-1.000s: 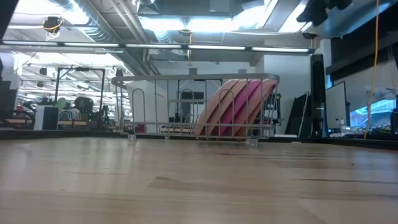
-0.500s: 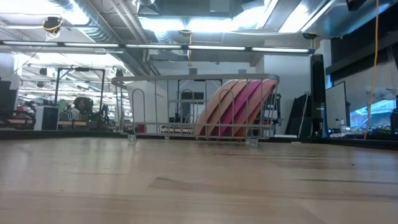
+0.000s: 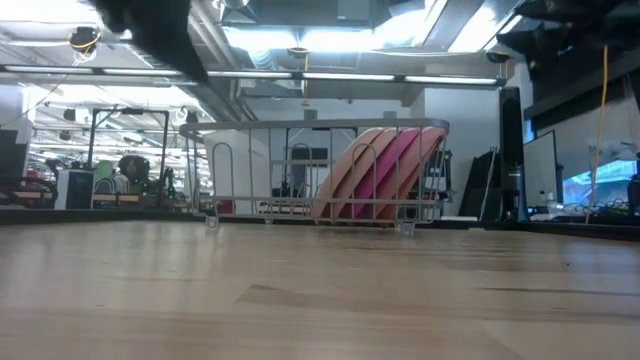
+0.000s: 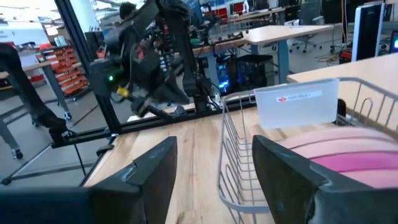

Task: Sort dishes
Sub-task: Return to Home Position

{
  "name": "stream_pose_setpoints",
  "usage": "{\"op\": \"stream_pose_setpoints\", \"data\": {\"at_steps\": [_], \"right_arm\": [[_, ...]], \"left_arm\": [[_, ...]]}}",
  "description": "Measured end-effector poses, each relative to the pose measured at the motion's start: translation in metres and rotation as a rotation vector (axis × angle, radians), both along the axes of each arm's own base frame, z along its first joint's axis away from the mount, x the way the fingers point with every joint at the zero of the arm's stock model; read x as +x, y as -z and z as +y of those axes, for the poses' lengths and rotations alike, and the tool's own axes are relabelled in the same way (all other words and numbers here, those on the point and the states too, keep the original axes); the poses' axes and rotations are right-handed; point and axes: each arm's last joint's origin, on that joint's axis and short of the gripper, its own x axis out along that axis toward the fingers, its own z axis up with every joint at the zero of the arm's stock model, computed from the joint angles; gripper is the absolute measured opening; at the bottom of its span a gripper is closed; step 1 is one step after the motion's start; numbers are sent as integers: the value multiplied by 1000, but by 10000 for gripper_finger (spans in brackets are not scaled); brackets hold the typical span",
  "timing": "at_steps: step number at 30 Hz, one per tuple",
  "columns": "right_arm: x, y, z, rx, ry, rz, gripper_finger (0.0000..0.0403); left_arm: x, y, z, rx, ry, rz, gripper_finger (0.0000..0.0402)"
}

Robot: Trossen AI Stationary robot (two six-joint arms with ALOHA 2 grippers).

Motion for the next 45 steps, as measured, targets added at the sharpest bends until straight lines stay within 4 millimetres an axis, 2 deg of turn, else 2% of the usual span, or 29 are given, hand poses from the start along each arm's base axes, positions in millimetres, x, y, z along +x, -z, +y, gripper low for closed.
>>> {"op": "stream_pose_setpoints", "data": {"at_steps": [6, 11, 16, 19, 23, 27, 31, 36, 40, 45], "right_arm": [[9, 23, -2, 12, -2, -29, 214], [13, 41, -3, 19, -1, 0, 214], [15, 61, -4, 45, 8, 56, 214], [16, 67, -6, 25, 68, 60, 214], [16, 73, -7, 29, 116, 83, 214], [16, 73, -7, 31, 115, 86, 214], [16, 75, -7, 45, 116, 103, 214], [15, 79, -7, 58, 117, 141, 214], [15, 80, -7, 60, 117, 157, 214], [15, 81, -7, 62, 117, 168, 214]], "left_arm": [[10, 56, -3, -99, 109, -107, 0], [21, 82, 4, -228, 318, -156, 0], [29, 92, 21, -336, 592, -276, 0], [29, 93, 34, -339, 725, -362, 0], [27, 95, 54, -326, 792, -434, 0], [22, 103, 77, -297, 782, -429, 0], [8, 115, 103, -329, 703, -403, 0], [-23, 111, 124, -388, 730, -499, 0], [-52, 103, 128, -400, 754, -597, 0], [-80, 102, 122, -366, 806, -649, 0]]}}
